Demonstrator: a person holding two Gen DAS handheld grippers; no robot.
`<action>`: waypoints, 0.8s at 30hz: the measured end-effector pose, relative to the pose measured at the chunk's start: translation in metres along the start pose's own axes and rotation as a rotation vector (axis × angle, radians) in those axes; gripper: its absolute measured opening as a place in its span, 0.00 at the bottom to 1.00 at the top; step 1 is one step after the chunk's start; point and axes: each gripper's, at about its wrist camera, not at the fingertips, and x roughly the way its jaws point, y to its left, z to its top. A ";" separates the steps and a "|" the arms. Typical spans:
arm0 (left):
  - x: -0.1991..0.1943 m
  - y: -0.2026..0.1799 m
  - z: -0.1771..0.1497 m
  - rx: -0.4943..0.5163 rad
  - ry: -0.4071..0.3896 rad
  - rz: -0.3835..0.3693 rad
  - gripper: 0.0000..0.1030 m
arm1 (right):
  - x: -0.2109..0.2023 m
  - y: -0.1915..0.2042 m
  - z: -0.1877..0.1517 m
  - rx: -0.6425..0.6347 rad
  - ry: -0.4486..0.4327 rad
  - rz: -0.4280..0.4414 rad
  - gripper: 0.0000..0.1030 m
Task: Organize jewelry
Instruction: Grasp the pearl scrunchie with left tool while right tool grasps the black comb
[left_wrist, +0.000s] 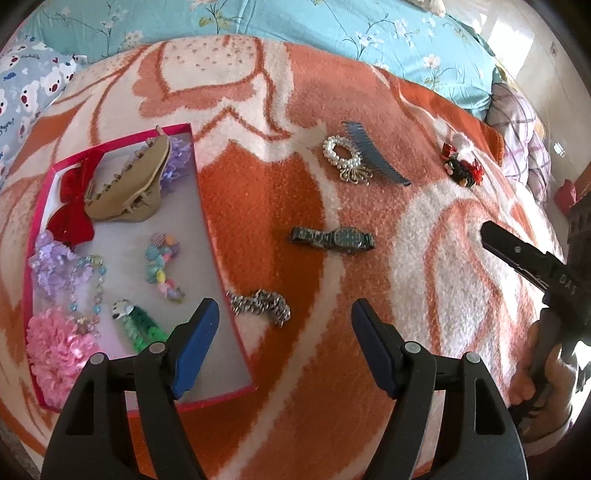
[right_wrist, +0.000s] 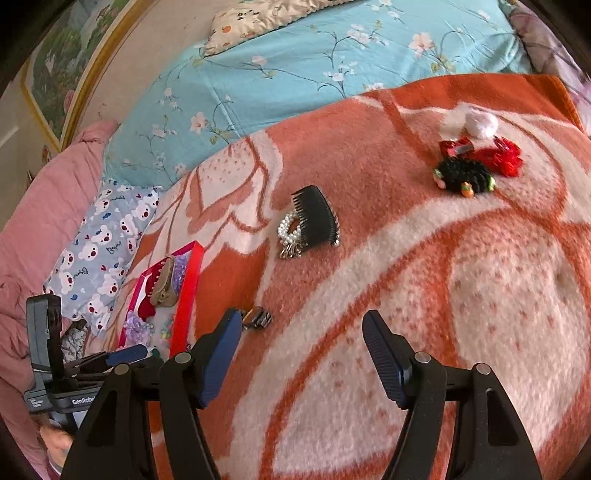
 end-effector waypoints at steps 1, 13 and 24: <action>0.002 0.000 0.003 0.000 -0.002 -0.002 0.72 | 0.005 0.001 0.003 -0.006 0.003 -0.001 0.68; 0.033 0.010 0.044 -0.036 0.011 0.016 0.72 | 0.094 0.006 0.054 -0.102 0.082 -0.061 0.68; 0.065 0.010 0.082 -0.042 0.015 0.018 0.72 | 0.142 -0.006 0.068 -0.195 0.166 -0.159 0.47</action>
